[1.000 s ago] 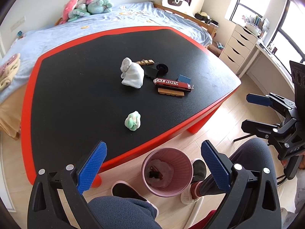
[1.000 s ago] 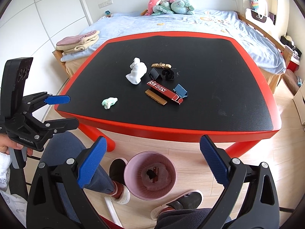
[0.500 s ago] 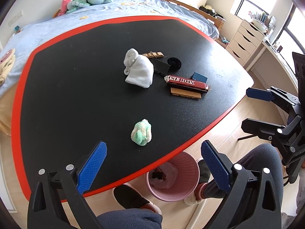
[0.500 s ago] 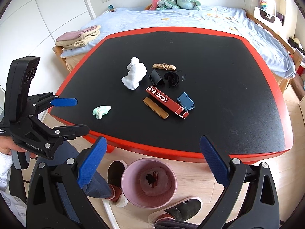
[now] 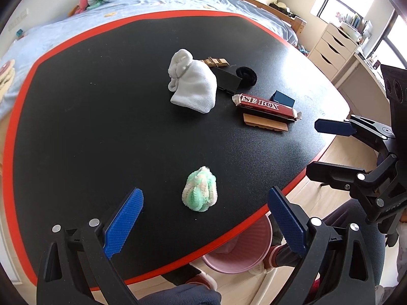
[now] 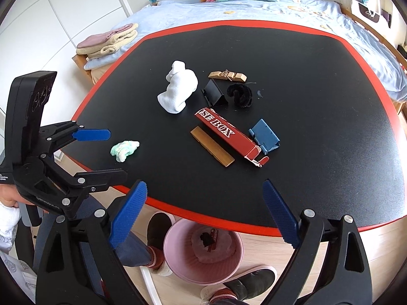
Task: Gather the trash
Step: 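Grasp the green-white ball with the left gripper while the right grasps the wooden stick, then carry ball and stick over the wastebasket and open both grippers to drop them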
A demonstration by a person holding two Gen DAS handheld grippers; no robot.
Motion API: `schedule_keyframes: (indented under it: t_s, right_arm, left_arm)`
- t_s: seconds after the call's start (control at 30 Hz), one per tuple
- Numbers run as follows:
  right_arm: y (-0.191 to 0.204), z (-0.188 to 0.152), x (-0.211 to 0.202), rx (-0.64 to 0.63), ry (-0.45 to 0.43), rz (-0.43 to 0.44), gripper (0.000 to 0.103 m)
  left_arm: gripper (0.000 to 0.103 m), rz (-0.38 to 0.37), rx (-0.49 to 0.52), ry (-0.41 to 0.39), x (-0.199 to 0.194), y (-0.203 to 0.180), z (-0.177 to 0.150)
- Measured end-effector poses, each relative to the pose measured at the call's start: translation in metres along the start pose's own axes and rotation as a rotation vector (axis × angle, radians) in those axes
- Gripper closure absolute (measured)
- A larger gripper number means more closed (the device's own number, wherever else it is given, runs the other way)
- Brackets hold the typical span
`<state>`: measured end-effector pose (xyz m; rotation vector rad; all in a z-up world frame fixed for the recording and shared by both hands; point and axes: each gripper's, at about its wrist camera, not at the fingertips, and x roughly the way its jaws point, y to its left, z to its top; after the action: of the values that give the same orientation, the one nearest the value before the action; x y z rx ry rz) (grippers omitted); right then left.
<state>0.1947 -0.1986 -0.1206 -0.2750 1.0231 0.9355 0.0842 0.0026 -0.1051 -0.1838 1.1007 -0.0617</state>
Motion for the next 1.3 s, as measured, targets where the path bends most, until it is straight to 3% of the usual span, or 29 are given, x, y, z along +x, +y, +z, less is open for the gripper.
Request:
schedule_keyframes:
  t_s: [0.23, 0.43, 0.63, 0.8, 0.87, 0.97, 1.07, 1.3]
  right_arm:
    - [-0.003, 0.006, 0.015, -0.006, 0.008, 0.005, 0.025]
    - [-0.004, 0.010, 0.020, -0.030, -0.011, -0.002, 0.032]
    - [-0.001, 0.014, 0.023, -0.086, -0.021, -0.030, 0.045]
    - [0.003, 0.017, 0.026, -0.117, -0.026, -0.055, 0.060]
    - [0.003, 0.017, 0.026, -0.123, -0.026, -0.063, 0.073]
    - [0.003, 0.016, 0.026, -0.134, -0.027, -0.071, 0.085]
    - [0.003, 0.015, 0.026, -0.137, -0.031, -0.078, 0.090]
    - [0.006, 0.013, 0.025, -0.130, -0.029, -0.069, 0.092]
  left_arm:
    - [0.024, 0.011, 0.009, -0.007, 0.003, 0.003, 0.002]
    - [0.059, 0.046, 0.019, -0.008, 0.000, 0.006, 0.004]
    - [0.081, 0.057, 0.020, -0.009, -0.001, 0.009, 0.003]
    - [0.083, 0.051, 0.014, -0.011, 0.000, 0.009, 0.005]
    - [0.083, 0.048, 0.011, -0.013, 0.000, 0.009, 0.005]
    - [0.083, 0.046, 0.008, -0.014, 0.000, 0.010, 0.005]
    - [0.083, 0.043, 0.006, -0.013, 0.001, 0.009, 0.007]
    - [0.085, 0.028, 0.002, -0.012, -0.003, 0.011, 0.004]
